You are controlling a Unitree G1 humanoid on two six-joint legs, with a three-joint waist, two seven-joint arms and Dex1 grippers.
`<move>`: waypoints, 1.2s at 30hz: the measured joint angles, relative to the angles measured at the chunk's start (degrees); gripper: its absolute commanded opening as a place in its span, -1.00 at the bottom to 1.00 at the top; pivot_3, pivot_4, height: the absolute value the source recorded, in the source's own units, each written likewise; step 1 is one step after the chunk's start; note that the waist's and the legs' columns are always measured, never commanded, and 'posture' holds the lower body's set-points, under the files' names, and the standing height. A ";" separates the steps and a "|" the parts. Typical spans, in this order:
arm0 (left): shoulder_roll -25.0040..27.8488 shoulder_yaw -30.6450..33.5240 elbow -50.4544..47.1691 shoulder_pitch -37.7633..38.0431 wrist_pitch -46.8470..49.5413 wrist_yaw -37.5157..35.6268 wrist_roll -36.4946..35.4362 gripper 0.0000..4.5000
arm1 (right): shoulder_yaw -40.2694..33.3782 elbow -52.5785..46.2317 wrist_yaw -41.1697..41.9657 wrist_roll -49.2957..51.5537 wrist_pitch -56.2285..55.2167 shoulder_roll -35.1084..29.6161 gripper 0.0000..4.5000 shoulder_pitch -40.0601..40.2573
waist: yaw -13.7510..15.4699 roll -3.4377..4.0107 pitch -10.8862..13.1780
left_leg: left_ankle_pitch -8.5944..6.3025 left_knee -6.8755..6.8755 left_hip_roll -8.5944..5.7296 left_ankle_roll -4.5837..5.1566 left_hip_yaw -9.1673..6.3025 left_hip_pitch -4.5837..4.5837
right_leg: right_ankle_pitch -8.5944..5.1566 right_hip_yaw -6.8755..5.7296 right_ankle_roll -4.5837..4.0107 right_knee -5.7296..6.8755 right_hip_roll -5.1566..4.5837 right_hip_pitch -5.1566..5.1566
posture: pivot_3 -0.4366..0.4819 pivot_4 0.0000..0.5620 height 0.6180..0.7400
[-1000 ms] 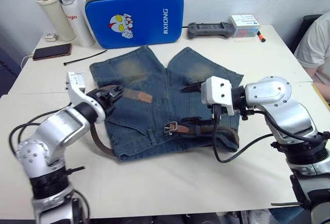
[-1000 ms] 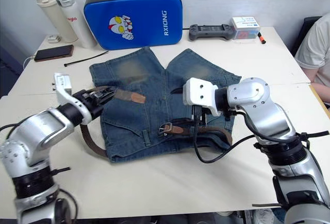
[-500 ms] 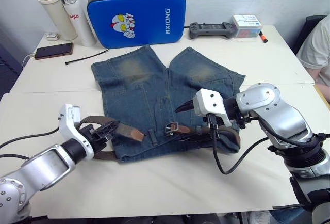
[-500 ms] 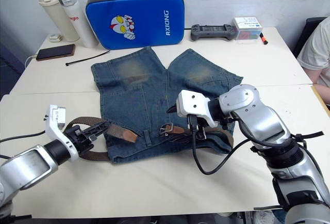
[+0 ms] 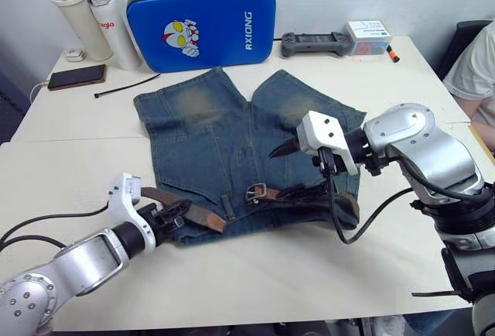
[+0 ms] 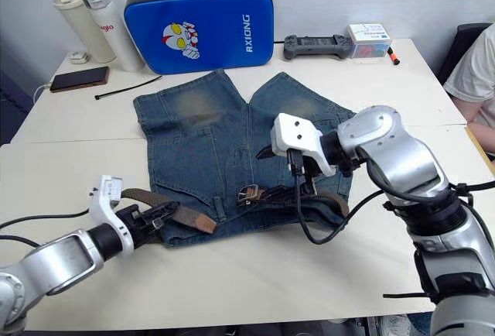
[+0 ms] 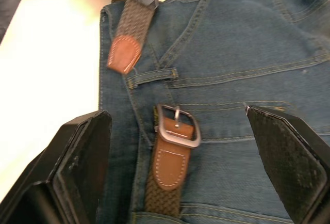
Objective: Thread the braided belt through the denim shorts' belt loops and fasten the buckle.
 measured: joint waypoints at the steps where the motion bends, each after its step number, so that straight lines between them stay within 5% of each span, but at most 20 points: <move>1: -0.10 -0.18 -0.06 -0.04 -0.30 0.20 0.04 -1.00 | 0.00 0.00 -0.05 0.00 0.03 0.00 0.97 -0.06 | 0.00 0.00 0.00 | 0.00 0.00 0.00 0.00 0.00 0.00 | 0.00 0.00 0.00 0.00 0.00 0.00 | -0.05 -0.47 1.00; 13: -0.60 -1.45 0.05 -0.97 -1.96 -1.48 12.17 -1.00 | 0.00 0.05 -1.53 -0.10 1.30 -0.23 0.97 -1.14 | -0.07 0.01 0.00 | 0.00 -0.03 0.01 0.00 0.02 0.00 | 0.00 0.01 0.00 -0.02 0.01 -0.01 | -0.05 -0.47 1.00; 27: -21.16 -8.04 4.69 -3.18 -5.18 -0.88 25.15 -1.00 | 0.00 -1.00 -4.32 -0.03 3.90 -1.51 0.97 -0.08 | 0.15 -0.01 0.01 | 0.00 0.05 0.00 0.02 0.01 -0.02 | 0.04 -0.04 0.02 -0.08 0.00 0.04 | -0.05 -0.47 1.00; 36: -26.88 -12.85 8.39 -9.94 -0.91 0.18 27.30 -1.00 | -0.01 -3.65 -5.11 0.44 6.62 -2.33 0.97 -0.08 | 1.63 -0.01 0.00 | -0.01 0.16 -0.01 0.06 -0.01 -0.02 | 0.14 -0.07 0.10 -0.20 0.00 0.17 | -0.05 -0.47 1.00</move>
